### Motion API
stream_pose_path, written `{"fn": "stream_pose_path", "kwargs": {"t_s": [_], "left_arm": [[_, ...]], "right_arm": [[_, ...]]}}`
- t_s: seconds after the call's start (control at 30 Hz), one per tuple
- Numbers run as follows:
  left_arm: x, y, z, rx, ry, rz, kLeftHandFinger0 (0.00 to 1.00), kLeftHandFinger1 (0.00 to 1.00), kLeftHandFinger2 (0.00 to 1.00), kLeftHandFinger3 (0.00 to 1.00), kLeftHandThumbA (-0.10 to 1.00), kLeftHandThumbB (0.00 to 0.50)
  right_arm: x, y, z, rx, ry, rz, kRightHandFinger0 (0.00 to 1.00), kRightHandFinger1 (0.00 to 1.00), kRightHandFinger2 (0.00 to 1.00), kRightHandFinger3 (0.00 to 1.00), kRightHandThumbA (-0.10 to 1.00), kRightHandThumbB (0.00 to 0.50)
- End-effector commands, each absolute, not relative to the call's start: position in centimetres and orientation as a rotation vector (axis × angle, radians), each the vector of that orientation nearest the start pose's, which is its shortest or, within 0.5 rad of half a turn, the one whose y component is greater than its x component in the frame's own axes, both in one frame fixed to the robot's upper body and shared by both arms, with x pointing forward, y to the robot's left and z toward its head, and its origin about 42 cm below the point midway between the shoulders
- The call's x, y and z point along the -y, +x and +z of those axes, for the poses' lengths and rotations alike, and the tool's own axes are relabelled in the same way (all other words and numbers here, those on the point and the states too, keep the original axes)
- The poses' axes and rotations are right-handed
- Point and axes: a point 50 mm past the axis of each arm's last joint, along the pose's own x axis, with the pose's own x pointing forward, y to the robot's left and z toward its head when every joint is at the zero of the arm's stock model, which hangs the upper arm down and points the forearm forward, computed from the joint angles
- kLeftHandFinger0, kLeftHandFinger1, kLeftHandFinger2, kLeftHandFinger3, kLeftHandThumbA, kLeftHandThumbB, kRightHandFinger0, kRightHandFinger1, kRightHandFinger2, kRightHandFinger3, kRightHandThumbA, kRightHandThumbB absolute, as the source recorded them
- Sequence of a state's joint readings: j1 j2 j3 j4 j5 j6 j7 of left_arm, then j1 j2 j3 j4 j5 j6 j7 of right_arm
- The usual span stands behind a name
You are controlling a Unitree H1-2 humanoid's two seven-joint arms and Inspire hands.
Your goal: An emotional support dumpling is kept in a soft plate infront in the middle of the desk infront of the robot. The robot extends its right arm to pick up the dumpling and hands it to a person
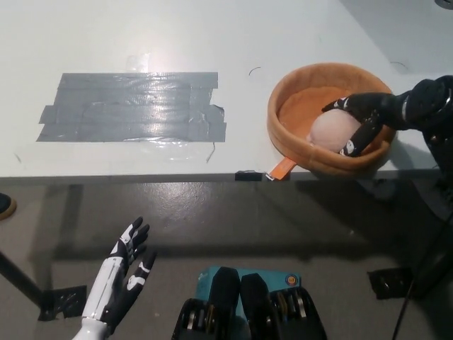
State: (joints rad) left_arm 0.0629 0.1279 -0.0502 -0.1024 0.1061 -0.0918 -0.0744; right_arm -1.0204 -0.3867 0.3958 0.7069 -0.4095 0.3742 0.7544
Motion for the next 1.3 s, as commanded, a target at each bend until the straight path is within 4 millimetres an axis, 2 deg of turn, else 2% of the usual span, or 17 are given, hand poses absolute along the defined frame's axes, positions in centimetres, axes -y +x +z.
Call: {"fn": "stream_pose_path", "kwargs": {"t_s": [0.0,0.07,0.13,0.2,0.23,0.27,0.3,0.33,0.37,0.4,0.43,0.67,0.77,0.97,1.03,1.17,1.27], "left_arm": [[-23.3,26.4,12.5,0.172,0.240,-0.147,1.00,1.00,1.00,1.00,0.81,0.115],[-23.3,26.5,12.5,0.178,0.241,-0.147,1.00,1.00,1.00,1.00,0.81,0.113],[-23.3,26.6,12.6,0.178,0.241,-0.148,1.00,1.00,1.00,1.00,0.81,0.111],[-23.2,26.7,12.7,0.183,0.243,-0.147,1.00,1.00,1.00,1.00,0.81,0.108],[-23.2,26.7,12.8,0.181,0.243,-0.148,1.00,1.00,1.00,1.00,0.81,0.110],[-23.2,26.7,12.8,0.181,0.241,-0.148,1.00,1.00,1.00,1.00,0.81,0.111],[-23.2,26.8,12.9,0.180,0.239,-0.151,1.00,1.00,1.00,1.00,0.81,0.112],[-23.3,26.8,12.9,0.179,0.241,-0.152,1.00,1.00,1.00,1.00,0.82,0.114],[-23.3,26.8,12.9,0.176,0.241,-0.152,1.00,1.00,1.00,1.00,0.83,0.112],[-23.3,26.8,12.9,0.175,0.232,-0.153,1.00,1.00,1.00,1.00,0.82,0.112],[-23.3,26.8,12.8,0.177,0.230,-0.153,1.00,1.00,1.00,1.00,0.82,0.113],[-23.6,27.7,13.1,0.190,0.235,-0.146,1.00,1.00,1.00,1.00,0.82,0.117],[-23.6,28.6,13.4,0.205,0.238,-0.136,0.99,1.00,1.00,1.00,0.82,0.102],[-23.6,30.1,14.1,0.233,0.225,-0.128,0.99,1.00,1.00,1.00,0.83,0.088],[-23.5,30.4,14.0,0.237,0.223,-0.129,1.00,1.00,1.00,1.00,0.86,0.104],[-23.6,30.8,14.0,0.238,0.229,-0.139,1.00,1.00,1.00,1.00,0.94,0.140],[-23.6,31.1,14.0,0.232,0.228,-0.142,1.00,1.00,1.00,1.00,0.99,0.186]], "right_arm": [[21.8,55.0,31.1,-0.271,-1.063,0.579,1.00,1.00,1.00,1.00,0.93,0.299],[21.6,54.9,30.9,-0.257,-1.046,0.576,1.00,1.00,1.00,1.00,0.84,0.293],[21.5,54.8,30.3,-0.228,-1.031,0.568,1.00,1.00,1.00,1.00,0.65,0.313],[21.3,54.8,29.8,-0.197,-1.068,0.545,0.78,0.82,0.93,1.00,0.48,0.321],[21.0,54.8,29.5,-0.158,-1.093,0.524,0.58,0.68,0.76,0.82,0.30,0.319],[21.0,54.8,29.3,-0.145,-1.091,0.507,0.46,0.56,0.65,0.68,0.19,0.305],[20.9,54.8,28.7,-0.102,-1.095,0.468,0.13,0.31,0.39,0.43,-0.09,0.278],[21.0,54.8,28.5,-0.086,-1.104,0.456,0.07,0.28,0.47,0.46,-0.10,0.255],[21.1,54.8,28.0,-0.061,-1.119,0.442,0.03,0.33,0.60,0.56,-0.10,0.213],[21.3,54.9,27.4,-0.039,-1.119,0.431,0.03,0.37,0.72,0.66,-0.10,0.203],[21.6,54.9,27.2,-0.026,-1.109,0.420,0.05,0.51,0.85,0.83,-0.10,0.172],[22.9,55.2,28.0,0.063,-1.005,0.311,0.11,0.61,0.87,0.89,-0.10,0.156],[23.1,54.8,31.3,0.142,-0.847,0.215,0.12,0.64,0.93,0.99,-0.10,0.136],[23.3,53.6,37.0,0.322,-0.621,0.134,0.18,0.69,0.97,0.97,-0.10,0.127],[23.5,52.5,38.9,0.430,-0.549,0.103,0.17,0.65,0.91,0.87,-0.10,0.140],[23.6,50.3,41.2,0.479,-0.388,0.096,0.17,0.64,0.98,0.96,-0.10,0.096],[23.5,48.7,43.3,0.543,-0.296,0.098,0.09,0.53,0.88,0.90,-0.10,0.097]]}}
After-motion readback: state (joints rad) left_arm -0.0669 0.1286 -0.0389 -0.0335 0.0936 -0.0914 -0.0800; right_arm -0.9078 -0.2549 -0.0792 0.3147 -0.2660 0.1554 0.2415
